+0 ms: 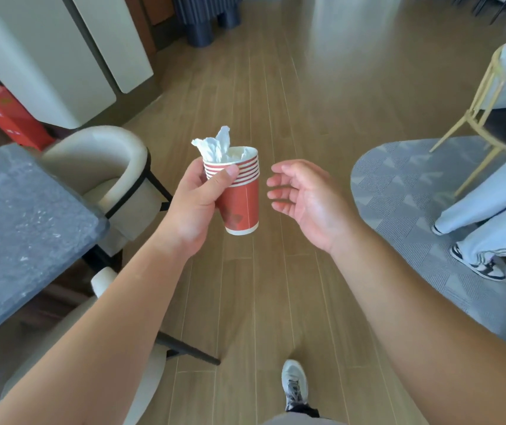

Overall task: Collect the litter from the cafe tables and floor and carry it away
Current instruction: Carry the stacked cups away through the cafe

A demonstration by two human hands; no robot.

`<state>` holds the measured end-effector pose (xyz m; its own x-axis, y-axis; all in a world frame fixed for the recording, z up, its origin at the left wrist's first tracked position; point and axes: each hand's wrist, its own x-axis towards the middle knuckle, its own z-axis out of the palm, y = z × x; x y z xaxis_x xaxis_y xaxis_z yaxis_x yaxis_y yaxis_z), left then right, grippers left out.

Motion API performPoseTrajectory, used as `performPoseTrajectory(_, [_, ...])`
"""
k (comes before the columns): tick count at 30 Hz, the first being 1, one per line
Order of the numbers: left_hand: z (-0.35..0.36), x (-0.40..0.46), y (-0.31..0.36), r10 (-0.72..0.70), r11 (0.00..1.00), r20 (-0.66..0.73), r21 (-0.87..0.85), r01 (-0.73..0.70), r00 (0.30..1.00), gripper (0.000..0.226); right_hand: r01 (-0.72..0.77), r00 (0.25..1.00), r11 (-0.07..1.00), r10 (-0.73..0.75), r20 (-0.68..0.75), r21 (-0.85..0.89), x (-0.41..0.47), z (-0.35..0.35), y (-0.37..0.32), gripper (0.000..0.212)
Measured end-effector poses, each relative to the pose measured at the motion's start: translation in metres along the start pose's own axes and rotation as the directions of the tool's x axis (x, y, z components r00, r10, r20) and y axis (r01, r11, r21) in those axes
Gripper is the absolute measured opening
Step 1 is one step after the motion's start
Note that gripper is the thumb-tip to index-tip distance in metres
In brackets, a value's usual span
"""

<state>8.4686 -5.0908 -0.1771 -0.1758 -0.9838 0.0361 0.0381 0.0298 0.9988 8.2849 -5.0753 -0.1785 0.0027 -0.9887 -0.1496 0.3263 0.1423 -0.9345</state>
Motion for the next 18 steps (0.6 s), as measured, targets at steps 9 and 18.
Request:
performPoseTrajectory(9, [0.001, 0.101, 0.008, 0.044, 0.999, -0.050, -0.005, -0.044, 0.998, 0.050, 0.005, 0.998, 1.000, -0.005, 0.062, -0.007, 0.107, -0.015, -0.028, 0.023])
performPoseTrajectory(18, [-0.049, 0.204, -0.009, 0.020, 0.999, -0.109, -0.033, -0.024, 0.994, 0.049, 0.003, 0.998, 1.000, -0.002, 0.068, -0.006, 0.223, 0.003, -0.024, 0.015])
